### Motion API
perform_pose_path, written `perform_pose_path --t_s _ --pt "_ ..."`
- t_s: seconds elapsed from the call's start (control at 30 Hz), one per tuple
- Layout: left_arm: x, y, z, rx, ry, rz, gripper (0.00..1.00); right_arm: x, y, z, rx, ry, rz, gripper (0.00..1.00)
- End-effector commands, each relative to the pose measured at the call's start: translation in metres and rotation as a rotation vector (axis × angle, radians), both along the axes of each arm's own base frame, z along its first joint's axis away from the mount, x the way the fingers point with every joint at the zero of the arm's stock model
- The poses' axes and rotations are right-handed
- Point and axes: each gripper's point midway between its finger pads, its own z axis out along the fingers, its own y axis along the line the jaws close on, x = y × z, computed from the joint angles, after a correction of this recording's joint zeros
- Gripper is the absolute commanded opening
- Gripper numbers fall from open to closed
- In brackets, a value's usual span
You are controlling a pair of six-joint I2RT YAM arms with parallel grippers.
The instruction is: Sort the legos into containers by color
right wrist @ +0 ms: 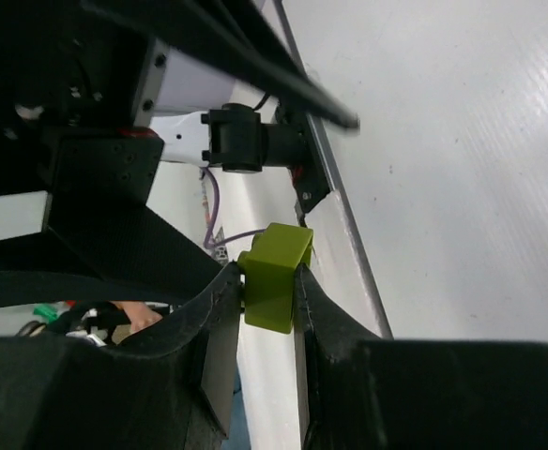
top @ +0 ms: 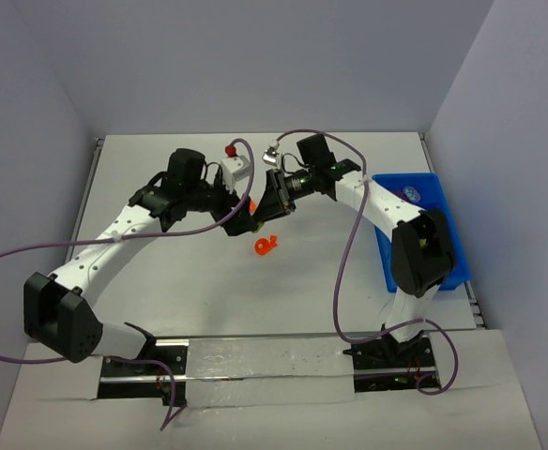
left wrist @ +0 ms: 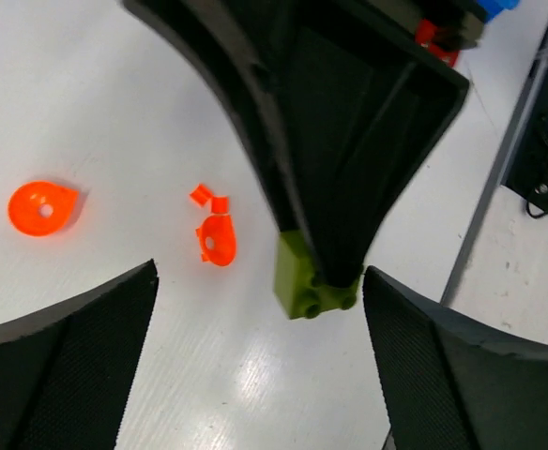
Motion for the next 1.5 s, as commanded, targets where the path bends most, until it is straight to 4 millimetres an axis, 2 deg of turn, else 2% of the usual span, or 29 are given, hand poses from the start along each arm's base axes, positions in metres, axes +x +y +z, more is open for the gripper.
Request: perform_pose_path --t_s 0.0,0.13,0.17,0.2,0.23,0.27,0.3,0.33,0.43,0.47,0.53,0.57,0.6,0.67,0.73,0.8,0.87,1.1,1.3,1.47 --pt "0.023 0.015 0.023 0.023 -0.107 0.093 0.99 0.003 -0.033 0.021 -0.005 -0.101 -0.042 0.00" --pt "0.021 0.032 0.027 -0.004 -0.068 0.120 0.99 0.021 -0.085 0.019 -0.094 -0.160 -0.172 0.00" --pt "0.025 0.043 0.029 -0.024 -0.044 0.164 0.99 0.027 -0.101 0.014 -0.133 -0.202 -0.199 0.00" --pt "0.027 0.049 0.030 -0.040 -0.030 0.185 0.99 0.030 -0.129 0.014 -0.179 -0.179 -0.263 0.00" --pt "0.028 0.055 0.030 -0.046 -0.027 0.197 0.99 0.032 -0.132 0.010 -0.197 -0.218 -0.257 0.00" --pt "0.032 0.065 0.032 -0.068 -0.013 0.234 0.99 0.033 -0.164 0.008 -0.239 -0.233 -0.306 0.00" --pt "0.032 0.069 0.034 -0.081 -0.011 0.247 0.99 0.034 -0.183 0.002 -0.286 -0.228 -0.351 0.00" --pt "0.035 0.076 0.036 -0.093 -0.012 0.278 0.99 0.036 -0.219 0.004 -0.324 -0.258 -0.436 0.00" --pt "0.054 0.091 0.038 -0.076 -0.014 0.439 0.99 0.033 -0.271 -0.002 -0.445 -0.299 -0.556 0.00" --pt "0.060 0.098 0.033 -0.037 -0.004 0.481 0.99 0.029 -0.303 -0.005 -0.528 -0.329 -0.610 0.00" --pt "0.064 0.103 0.027 0.008 -0.003 0.499 0.99 0.022 -0.330 -0.013 -0.615 -0.328 -0.653 0.00" --pt "0.063 0.107 0.026 0.025 -0.013 0.498 0.99 0.016 -0.354 -0.021 -0.702 -0.332 -0.677 0.00" --pt "0.063 0.109 0.027 0.030 -0.029 0.491 0.99 0.012 -0.368 -0.028 -0.761 -0.329 -0.687 0.00" --pt "0.063 0.111 0.032 0.015 -0.062 0.500 0.99 0.004 -0.385 -0.046 -0.848 -0.311 -0.692 0.00" --pt "0.064 0.112 0.032 0.018 -0.061 0.506 0.99 0.004 -0.397 -0.053 -0.907 -0.315 -0.702 0.00" --pt "0.068 0.114 0.028 0.025 -0.055 0.523 0.99 0.001 -0.406 -0.074 -0.959 -0.286 -0.696 0.00" --pt "0.071 0.115 0.028 0.025 -0.060 0.540 0.99 0.007 -0.416 -0.086 -1.000 -0.290 -0.713 0.00" --pt "0.080 0.121 0.028 0.008 -0.039 0.622 0.99 0.026 -0.427 -0.103 -1.015 -0.278 -0.764 0.00" --pt "0.083 0.127 0.030 -0.029 -0.014 0.670 0.99 0.033 -0.430 -0.117 -1.032 -0.263 -0.760 0.00" --pt "0.085 0.132 0.032 -0.028 -0.007 0.681 0.99 0.031 -0.432 -0.130 -1.056 -0.249 -0.734 0.09"
